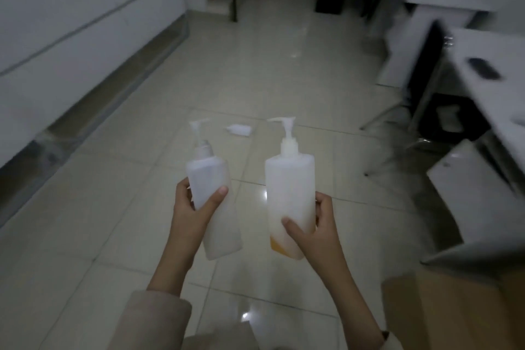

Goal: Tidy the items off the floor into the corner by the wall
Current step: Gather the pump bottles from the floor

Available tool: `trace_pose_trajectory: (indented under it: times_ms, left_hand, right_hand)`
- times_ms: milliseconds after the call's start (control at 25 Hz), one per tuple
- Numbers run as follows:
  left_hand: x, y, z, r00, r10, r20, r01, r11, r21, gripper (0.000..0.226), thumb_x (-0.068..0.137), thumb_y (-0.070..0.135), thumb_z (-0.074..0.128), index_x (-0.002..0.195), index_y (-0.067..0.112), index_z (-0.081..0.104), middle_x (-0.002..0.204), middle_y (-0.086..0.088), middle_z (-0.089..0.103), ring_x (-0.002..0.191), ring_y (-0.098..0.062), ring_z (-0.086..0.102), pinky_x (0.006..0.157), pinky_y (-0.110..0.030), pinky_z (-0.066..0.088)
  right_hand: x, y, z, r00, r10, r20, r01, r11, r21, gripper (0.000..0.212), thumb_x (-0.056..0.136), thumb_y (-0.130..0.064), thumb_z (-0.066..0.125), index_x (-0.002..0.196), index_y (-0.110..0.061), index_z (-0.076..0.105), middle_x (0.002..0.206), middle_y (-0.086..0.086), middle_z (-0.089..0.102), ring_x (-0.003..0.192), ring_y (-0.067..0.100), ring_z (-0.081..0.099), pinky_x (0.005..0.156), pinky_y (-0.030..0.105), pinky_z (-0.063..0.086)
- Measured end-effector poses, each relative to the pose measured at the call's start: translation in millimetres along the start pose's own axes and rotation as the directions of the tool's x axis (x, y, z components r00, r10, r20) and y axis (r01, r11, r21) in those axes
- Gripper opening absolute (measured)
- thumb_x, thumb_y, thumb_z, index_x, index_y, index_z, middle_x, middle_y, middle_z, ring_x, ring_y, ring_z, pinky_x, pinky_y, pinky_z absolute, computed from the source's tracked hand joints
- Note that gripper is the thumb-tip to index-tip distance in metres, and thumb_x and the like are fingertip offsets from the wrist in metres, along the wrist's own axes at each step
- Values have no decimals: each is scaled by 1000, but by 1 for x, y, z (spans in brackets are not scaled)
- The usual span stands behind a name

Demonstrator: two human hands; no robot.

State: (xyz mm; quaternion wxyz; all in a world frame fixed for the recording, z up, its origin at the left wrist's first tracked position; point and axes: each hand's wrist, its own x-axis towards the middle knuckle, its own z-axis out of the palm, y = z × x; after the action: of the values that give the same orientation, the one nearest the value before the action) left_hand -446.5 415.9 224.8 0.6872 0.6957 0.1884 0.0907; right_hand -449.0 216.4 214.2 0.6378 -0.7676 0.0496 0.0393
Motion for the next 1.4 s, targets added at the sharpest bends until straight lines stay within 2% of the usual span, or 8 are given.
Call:
trace_pose_trajectory:
  times_ms: [240, 360, 520, 680, 880, 1000, 1200, 1400]
  left_hand:
    - [-64, -4, 145, 898, -6, 439, -29, 997, 73, 82, 49, 47, 79, 119, 22, 43, 109, 8, 55, 96, -7, 56, 68, -22, 46]
    - [-97, -6, 207, 763, -25, 646, -60, 992, 110, 70, 59, 32, 82, 115, 25, 42, 108, 14, 53, 99, -2, 53, 73, -23, 45]
    - [-134, -10, 274, 559, -27, 829, -123, 986, 115, 61, 70, 24, 76, 117, 32, 38, 107, 18, 52, 99, -5, 55, 75, -23, 46]
    - [-163, -9, 323, 367, -37, 929, -141, 985, 95, 71, 77, 16, 70, 127, 35, 23, 106, 20, 45, 91, 1, 53, 65, -15, 43]
    - [-195, -22, 370, 79, -115, 990, -191, 973, 128, 64, 75, 20, 74, 120, 34, 30, 124, 1, 47, 109, -19, 54, 86, -36, 50]
    - [-226, -35, 386, -55, -163, 985, -233, 961, 146, 64, 74, 17, 74, 121, 30, 34, 127, -1, 47, 114, -21, 52, 90, -38, 48]
    - [-295, -59, 417, -168, -188, 968, -334, 934, 123, 63, 72, 22, 76, 122, 29, 38, 128, 0, 48, 113, -18, 51, 92, -40, 49]
    - [-387, -82, 453, -161, -142, 977, -341, 937, 80, 66, 73, 13, 75, 127, 14, 37, 120, 0, 47, 109, -19, 51, 77, -24, 46]
  right_hand:
    - [-72, 29, -142, 922, 83, -379, -46, 993, 106, 52, 62, -38, 72, 102, -40, 40, 104, -15, 55, 94, 4, 58, 70, 25, 52]
    - [-115, 43, -187, 816, 161, -554, -73, 981, 179, 57, 69, -30, 77, 113, -27, 40, 111, -8, 54, 99, 8, 58, 73, 28, 54]
    - [-158, 58, -224, 627, 258, -735, -111, 964, 243, 55, 70, -23, 76, 109, -32, 37, 107, -13, 52, 95, 7, 55, 74, 33, 53]
    - [-190, 70, -244, 445, 305, -842, -131, 952, 276, 73, 69, -14, 74, 123, -33, 29, 112, -13, 48, 103, 14, 52, 78, 32, 47]
    - [-235, 93, -253, 175, 311, -934, -99, 950, 298, 72, 68, -2, 74, 117, -29, 28, 104, -15, 44, 98, 15, 48, 67, 23, 44]
    - [-265, 111, -257, 18, 370, -929, -66, 927, 368, 70, 66, -7, 77, 118, -25, 33, 111, -2, 49, 102, 20, 50, 76, 33, 48]
    - [-317, 140, -282, -156, 362, -919, -57, 926, 374, 62, 66, -9, 79, 110, -14, 37, 102, -2, 50, 93, 17, 53, 68, 25, 47]
    - [-382, 177, -341, -245, 337, -909, -82, 927, 366, 61, 60, -22, 78, 107, -13, 39, 106, 6, 52, 95, 21, 54, 65, 24, 45]
